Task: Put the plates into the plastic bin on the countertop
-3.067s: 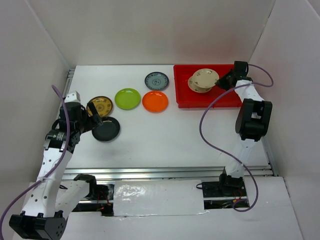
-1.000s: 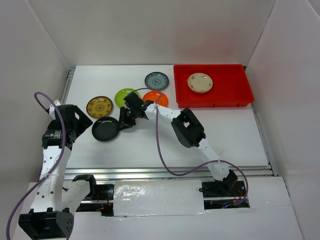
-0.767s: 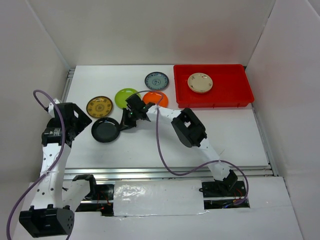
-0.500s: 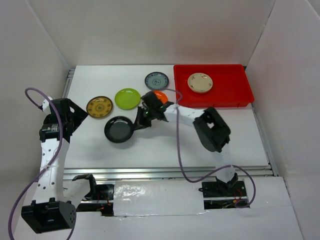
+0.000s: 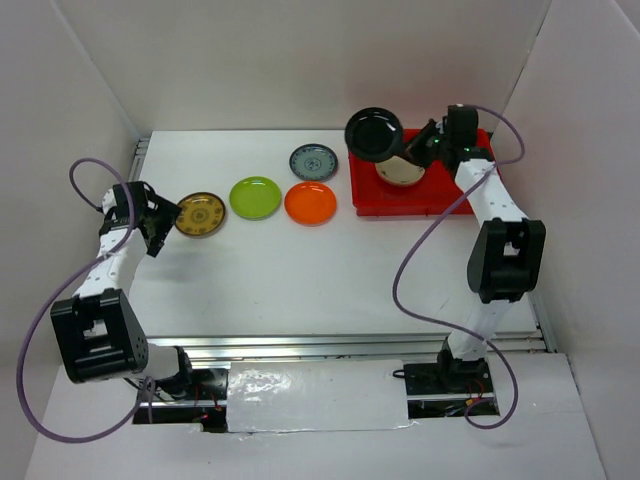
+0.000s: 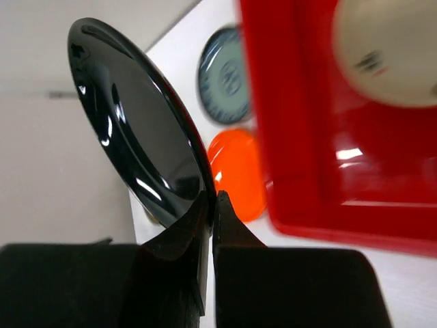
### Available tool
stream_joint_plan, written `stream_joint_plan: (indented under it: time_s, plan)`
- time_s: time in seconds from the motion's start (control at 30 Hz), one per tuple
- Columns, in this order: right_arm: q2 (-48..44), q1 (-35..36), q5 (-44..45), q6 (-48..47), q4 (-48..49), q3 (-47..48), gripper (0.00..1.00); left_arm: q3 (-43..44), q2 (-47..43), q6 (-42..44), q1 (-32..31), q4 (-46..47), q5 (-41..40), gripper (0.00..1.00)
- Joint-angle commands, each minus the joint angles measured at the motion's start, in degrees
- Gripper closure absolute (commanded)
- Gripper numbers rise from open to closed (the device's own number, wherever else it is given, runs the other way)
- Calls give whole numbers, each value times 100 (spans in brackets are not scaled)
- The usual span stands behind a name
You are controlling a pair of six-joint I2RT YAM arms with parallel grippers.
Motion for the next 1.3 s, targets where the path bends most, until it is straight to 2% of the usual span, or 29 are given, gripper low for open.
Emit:
stream_joint_plan:
  time_s: [0.0, 0.1, 0.23, 0.33, 0.47, 0.5, 0.53, 0.57, 0.6, 0.63, 0.83, 0.93, 1.03, 1.07, 1.23, 1.27]
  plan:
    - [660, -520, -67, -11, -267, 666, 100, 104, 537, -219, 22, 956, 464, 1]
    - [1381, -950, -181, 103, -372, 1343, 100, 359, 1153, -175, 40, 956, 684, 1]
    - [2154, -1329, -128, 261, -468, 1940, 100, 377, 1489, -43, 57, 1158, 746, 1]
    - [2506, -1365, -190, 183, -653, 2310, 100, 368, 1525, -17, 48, 1167, 746, 1]
    - [2551, -1347, -251, 165, -504, 2188, 98, 517, 1639, 27, 49, 1088, 746, 1]
    - [2569, -1329, -330, 121, -487, 2188, 90, 579, 1657, 53, 48, 1071, 746, 1]
    - [2578, -1286, -409, 95, -486, 2188, 76, 597, 1683, 54, 57, 1062, 842, 1]
    - [2552, -1259, -453, 51, -452, 2145, 55, 614, 1744, 54, 49, 1036, 852, 1]
    - [2456, -1233, -488, -2, -425, 2057, 14, 658, 1780, 62, 57, 1009, 843, 1]
    - [2368, -1180, -489, -28, -399, 2004, 0, 685, 1841, 36, 49, 957, 834, 1]
    - [1235, -996, -656, -99, 92, 1047, 0, 676, 2087, -87, 31, 816, 825, 4]
    - [497, -873, -770, -46, 426, 388, 0, 650, 2227, -175, -65, 745, 483, 8]
    - [-206, -662, -998, 24, 717, -254, 0, 658, 2473, -219, -154, 850, 404, 18]
    - [-373, -600, -1051, 33, 805, -403, 0, 667, 2544, -228, -180, 886, 369, 26]
    - [-1560, -240, -1139, 147, 1393, -1537, 0, 694, 2694, -333, -259, 895, 228, 40]
    - [-1805, -239, -1139, 191, 1455, -1782, 0, 641, 2668, -394, -277, 877, 97, 47]
